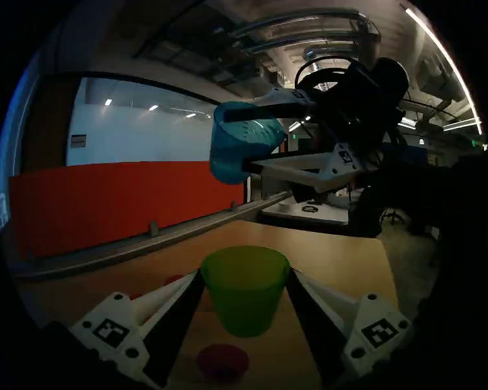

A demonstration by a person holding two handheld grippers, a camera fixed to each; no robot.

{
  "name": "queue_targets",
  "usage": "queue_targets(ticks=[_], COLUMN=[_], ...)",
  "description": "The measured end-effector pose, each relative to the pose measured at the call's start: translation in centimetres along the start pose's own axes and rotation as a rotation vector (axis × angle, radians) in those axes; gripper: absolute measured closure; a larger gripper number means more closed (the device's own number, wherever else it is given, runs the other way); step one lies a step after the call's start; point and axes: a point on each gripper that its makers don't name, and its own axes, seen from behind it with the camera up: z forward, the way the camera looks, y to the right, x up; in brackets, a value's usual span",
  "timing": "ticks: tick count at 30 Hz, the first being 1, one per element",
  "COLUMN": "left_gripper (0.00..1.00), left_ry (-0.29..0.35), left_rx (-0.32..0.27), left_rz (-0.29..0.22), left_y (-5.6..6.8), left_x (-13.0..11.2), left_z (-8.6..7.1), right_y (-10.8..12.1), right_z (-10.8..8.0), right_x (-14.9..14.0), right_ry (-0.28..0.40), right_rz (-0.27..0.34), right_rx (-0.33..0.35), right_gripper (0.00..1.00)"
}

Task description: Pour water

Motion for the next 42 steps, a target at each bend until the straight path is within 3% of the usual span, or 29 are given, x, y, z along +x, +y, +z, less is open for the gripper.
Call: queue_targets(ticks=[14,42], left_gripper=[0.12,0.13], left_ry=[-0.003,-0.003], left_rx=[-0.011,-0.021], left_rz=[0.003,0.011], left_y=[0.4,0.7], left_x=[-0.1,-0.1], left_z=[0.1,0.3], right_y=[0.6,1.6], right_z=[0.7,1.1], right_x=[0.3,0.5], right_ry=[-0.011,-0.021], right_rz=[-0.086,-0.192], right_rx=[-0.011,-0.036], right_gripper=[0.1,0.11])
